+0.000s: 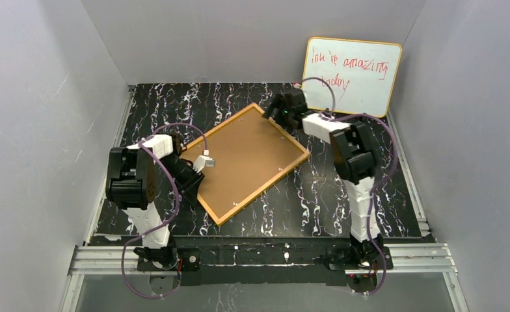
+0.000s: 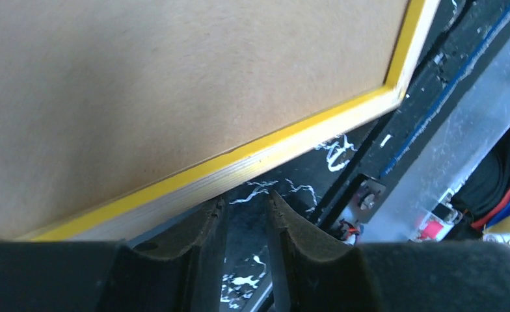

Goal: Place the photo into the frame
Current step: Adjust the photo frame at the center of the board.

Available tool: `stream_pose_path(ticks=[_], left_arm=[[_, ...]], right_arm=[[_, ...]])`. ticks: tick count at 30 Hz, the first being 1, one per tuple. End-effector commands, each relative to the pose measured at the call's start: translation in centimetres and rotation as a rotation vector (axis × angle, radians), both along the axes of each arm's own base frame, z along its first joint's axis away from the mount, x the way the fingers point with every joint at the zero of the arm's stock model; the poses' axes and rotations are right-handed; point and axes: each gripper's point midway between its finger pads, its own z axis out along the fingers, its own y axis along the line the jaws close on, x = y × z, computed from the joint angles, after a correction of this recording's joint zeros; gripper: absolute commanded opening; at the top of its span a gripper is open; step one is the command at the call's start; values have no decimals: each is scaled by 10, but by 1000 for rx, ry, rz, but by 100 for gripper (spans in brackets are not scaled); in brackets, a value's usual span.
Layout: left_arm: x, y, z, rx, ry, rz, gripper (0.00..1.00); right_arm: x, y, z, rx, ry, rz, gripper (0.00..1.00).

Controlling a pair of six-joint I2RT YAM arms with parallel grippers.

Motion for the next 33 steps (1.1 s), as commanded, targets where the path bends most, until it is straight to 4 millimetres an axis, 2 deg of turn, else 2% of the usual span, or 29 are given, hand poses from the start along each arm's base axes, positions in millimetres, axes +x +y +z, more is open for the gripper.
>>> stream_pose_path(ticks=[1,3,6,8,9,13,16,18,19,23,25,26,29,33], left_arm=[[1,-29,10,-97,-81,-74,29],[-5,-42,14,-121,-74,-103,34],[-12,-59,18,-152,-63,-152,47],[-10,-63,25,-173,-68,-167,64],[-11,-61,30,-175,-57,-183,67],[1,-48,54,-186,-75,-206,69],[28,-30,73,-197,-124,-171,69],[58,-13,81,-182,-164,-116,68],[78,1,82,-159,-195,-55,66],[173,59,66,30,-363,241,60],[208,89,52,134,-435,374,59],[219,98,43,176,-452,411,59],[235,114,22,257,-459,480,59],[225,118,-5,297,-415,479,58]], right_arm=[[-28,99,-17,-3,83,277,94],[-11,105,-1,-12,21,279,99],[11,91,31,-66,-90,237,99],[20,69,54,-95,-126,187,99],[22,54,62,-113,-131,152,99],[12,-3,90,-136,-144,46,99],[-10,-34,102,-121,-127,12,99],[-33,-48,104,-115,-97,11,99],[-50,-54,96,-117,-59,17,99],[-117,-62,80,-54,61,54,99],[-150,-60,68,24,110,73,99],[-163,-59,63,65,128,76,99],[-196,-53,51,183,171,85,99],[-212,-46,33,284,218,89,99]])
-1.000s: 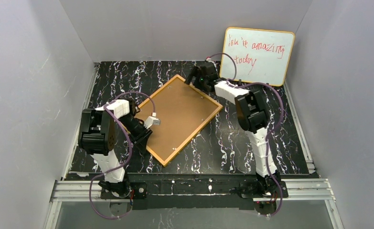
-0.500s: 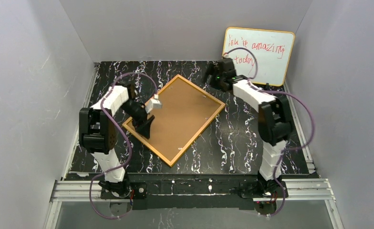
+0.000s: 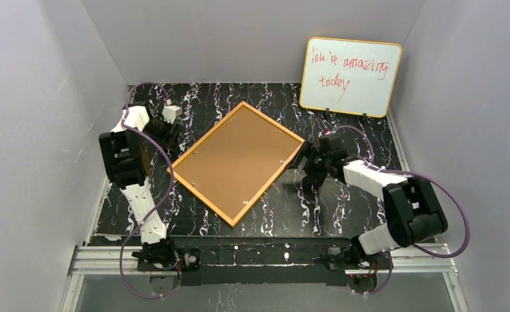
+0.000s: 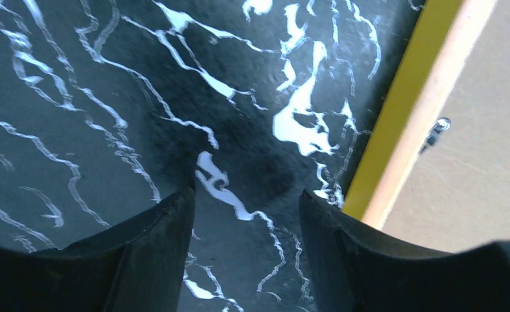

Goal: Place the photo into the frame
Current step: Adjust the photo frame at the center of the board.

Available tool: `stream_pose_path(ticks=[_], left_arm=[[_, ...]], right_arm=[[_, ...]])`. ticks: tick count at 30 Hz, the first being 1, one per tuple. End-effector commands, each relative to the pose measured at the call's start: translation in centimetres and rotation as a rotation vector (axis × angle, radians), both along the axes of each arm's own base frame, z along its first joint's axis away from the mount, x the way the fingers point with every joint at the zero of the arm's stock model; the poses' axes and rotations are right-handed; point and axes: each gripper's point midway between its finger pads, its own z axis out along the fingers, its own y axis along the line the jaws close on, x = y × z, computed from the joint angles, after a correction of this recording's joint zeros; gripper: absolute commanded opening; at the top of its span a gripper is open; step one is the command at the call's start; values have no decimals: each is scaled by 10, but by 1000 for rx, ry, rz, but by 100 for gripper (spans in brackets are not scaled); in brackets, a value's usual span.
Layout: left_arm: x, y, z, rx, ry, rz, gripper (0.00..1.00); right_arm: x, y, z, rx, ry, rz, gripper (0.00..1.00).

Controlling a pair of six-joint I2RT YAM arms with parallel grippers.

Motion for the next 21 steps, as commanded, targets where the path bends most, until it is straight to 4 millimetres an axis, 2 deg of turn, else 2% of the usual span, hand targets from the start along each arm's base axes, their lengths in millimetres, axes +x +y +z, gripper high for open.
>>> stream_pose_path(ticks=[1,5,8,12,15,18,21], left_arm=[[1,7,-14,73,-3,62,58],[-24,-6,-22,22,46,-11,57],[-54,-22,-22,-57,121,-93,56],[-103,-47,-19,-152,246,-224,55],[-133,-63,-15,-203,278,-309,55],[-156,-81,-7,-245,302,-382,55],[-168,-103,6,-327,305,-399,53]], right_arm=[[0,25,12,198,-6,3,99],[10,33,3,215,5,13,99],[24,37,-5,199,8,15,99],[52,39,-9,173,-3,6,99],[75,39,-11,175,-8,-8,99],[100,38,-9,163,-20,-14,99],[125,37,-4,150,-34,-17,99]])
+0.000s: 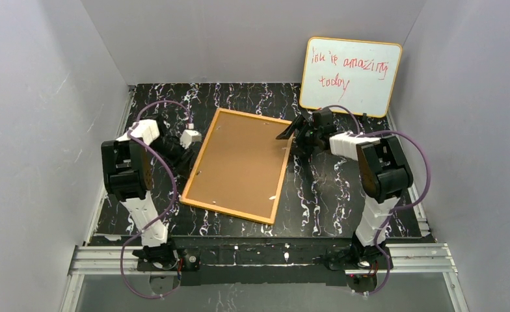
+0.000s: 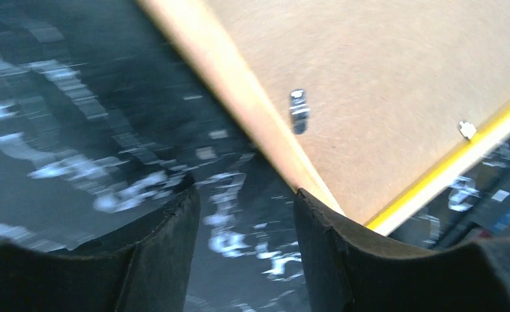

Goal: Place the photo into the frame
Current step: Adjust the photo frame at the center of the board, then install the photo frame at the center of the board.

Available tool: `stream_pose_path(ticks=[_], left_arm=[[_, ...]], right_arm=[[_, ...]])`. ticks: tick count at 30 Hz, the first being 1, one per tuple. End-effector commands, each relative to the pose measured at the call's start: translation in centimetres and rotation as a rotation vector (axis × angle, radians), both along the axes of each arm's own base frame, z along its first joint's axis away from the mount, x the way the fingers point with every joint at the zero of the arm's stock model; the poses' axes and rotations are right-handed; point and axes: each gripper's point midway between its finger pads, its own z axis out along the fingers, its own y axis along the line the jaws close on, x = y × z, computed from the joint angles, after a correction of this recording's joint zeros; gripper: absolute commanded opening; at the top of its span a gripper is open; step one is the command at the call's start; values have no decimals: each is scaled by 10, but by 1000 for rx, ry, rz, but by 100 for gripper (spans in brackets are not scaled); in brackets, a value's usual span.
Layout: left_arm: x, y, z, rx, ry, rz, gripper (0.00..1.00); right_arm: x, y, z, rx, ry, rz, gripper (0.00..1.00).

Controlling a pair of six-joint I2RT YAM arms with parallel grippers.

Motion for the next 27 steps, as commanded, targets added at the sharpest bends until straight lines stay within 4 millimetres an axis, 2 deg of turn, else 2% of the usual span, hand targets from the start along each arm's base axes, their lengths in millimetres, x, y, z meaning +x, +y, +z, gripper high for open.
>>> stream_pose_path(ticks=[1,5,7,9,15,18,20,22,27], left_arm=[[-73,-53,13,-215,239,-78,53],[-86,-75,24,-295,261,-95,53],[-86,-77,23,-302,275,-85,53],[-86,-74,21,-301,293,-80,52],[-75,-46,41,-413,303,-36,51],[-64,-39,31,-406,311,14,48],[-57,-43,24,-421,303,54,46],[-54,-51,23,-455,326,82,44],[-58,-64,21,-515,389,94,39]], right_arm=[[38,-1,8,-30,-45,4,99],[65,-2,14,-46,-63,3,99],[73,-8,13,-65,-49,-7,99],[78,-14,21,-86,-63,-24,99],[79,-42,72,-214,-194,-95,99],[67,-41,97,-212,-236,-98,95],[51,-21,105,-168,-247,-67,92],[29,11,107,-118,-239,-6,89],[-35,96,94,-33,-183,162,88]])
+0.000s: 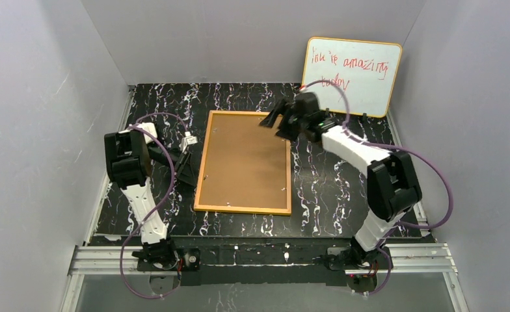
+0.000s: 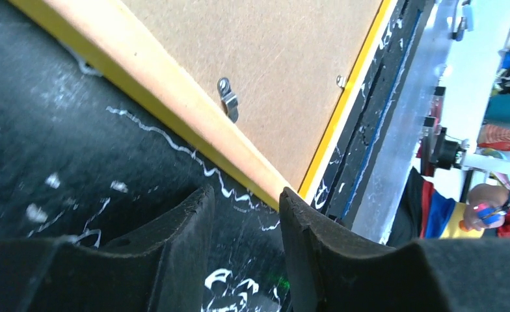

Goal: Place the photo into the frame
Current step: Install the photo frame at the center of the board.

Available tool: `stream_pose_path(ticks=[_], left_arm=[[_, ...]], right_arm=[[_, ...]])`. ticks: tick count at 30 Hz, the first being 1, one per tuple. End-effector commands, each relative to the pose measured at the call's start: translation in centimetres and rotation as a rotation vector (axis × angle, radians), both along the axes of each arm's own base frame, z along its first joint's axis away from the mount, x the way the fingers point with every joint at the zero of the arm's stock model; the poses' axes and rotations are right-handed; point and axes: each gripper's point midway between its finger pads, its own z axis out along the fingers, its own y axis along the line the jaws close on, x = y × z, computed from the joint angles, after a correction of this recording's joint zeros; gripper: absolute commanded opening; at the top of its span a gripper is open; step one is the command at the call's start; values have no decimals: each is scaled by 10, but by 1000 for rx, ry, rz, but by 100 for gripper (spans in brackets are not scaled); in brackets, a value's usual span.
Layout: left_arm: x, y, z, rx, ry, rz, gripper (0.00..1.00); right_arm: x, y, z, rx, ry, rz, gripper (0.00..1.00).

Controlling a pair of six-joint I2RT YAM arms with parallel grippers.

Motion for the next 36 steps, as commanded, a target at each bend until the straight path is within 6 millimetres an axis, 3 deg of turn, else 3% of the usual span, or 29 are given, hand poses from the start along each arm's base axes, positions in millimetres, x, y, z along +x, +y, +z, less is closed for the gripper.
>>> stream_pose_path(ticks=[1,7,12,18,22,28,36], left_arm=[[2,-18,7,-83,37,27,38],[-4,-21,-6,-53,53,22,28],[-19,-37,-10,-63,75,-15,23],[-33,-61,-6,-119,86,-53,23],[-31,-70,-4,-157,85,-39,22],[-26,-74,-4,-167,73,-1,21],[-8,-63,-22,12,-12,112,25]], right_arm=[[-62,72,-26,55,107,148,87],[-105,126,-35,103,185,268,84],[-128,154,-48,132,253,313,83],[-139,161,-57,156,305,298,81],[-146,167,-66,156,339,304,80],[-155,183,-79,123,380,327,78],[-157,198,-96,90,389,321,73]])
